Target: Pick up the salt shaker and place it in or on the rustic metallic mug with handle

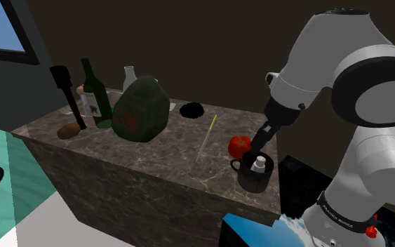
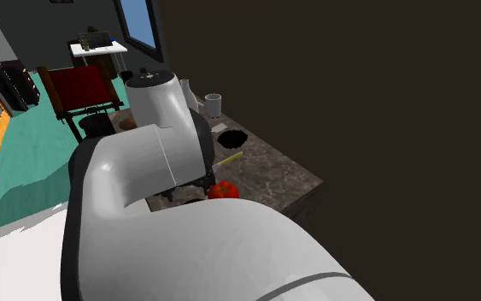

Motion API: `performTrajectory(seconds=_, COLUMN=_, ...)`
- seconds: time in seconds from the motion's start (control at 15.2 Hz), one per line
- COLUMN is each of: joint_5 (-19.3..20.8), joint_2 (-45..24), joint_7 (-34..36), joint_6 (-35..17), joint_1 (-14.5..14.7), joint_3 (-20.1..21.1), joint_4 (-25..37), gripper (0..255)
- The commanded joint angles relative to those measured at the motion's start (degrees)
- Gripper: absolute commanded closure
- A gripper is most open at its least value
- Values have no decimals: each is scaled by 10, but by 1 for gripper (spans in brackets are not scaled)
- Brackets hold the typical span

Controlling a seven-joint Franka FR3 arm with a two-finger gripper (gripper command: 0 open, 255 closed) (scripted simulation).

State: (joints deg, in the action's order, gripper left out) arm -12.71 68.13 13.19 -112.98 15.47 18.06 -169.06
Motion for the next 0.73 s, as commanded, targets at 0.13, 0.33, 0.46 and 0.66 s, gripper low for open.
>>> performTrajectory(seconds=0.13, joint_5=10, joint_2=13, joint_7=0, joint_6=45, joint_1=-3, joint_3=-10, joint_4=33, gripper=0)
performTrajectory(seconds=0.33, joint_5=17, joint_2=19, joint_7=1, joint_6=83, joint_1=-7, joint_3=-18, joint_4=65, gripper=0)
performTrajectory(seconds=0.46, joint_5=17, joint_2=19, joint_7=1, joint_6=83, joint_1=-7, joint_3=-18, joint_4=65, gripper=0)
performTrajectory(seconds=0.66, joint_5=17, joint_2=19, joint_7=1, joint_6=83, joint_1=-7, joint_3=-18, joint_4=65, gripper=0)
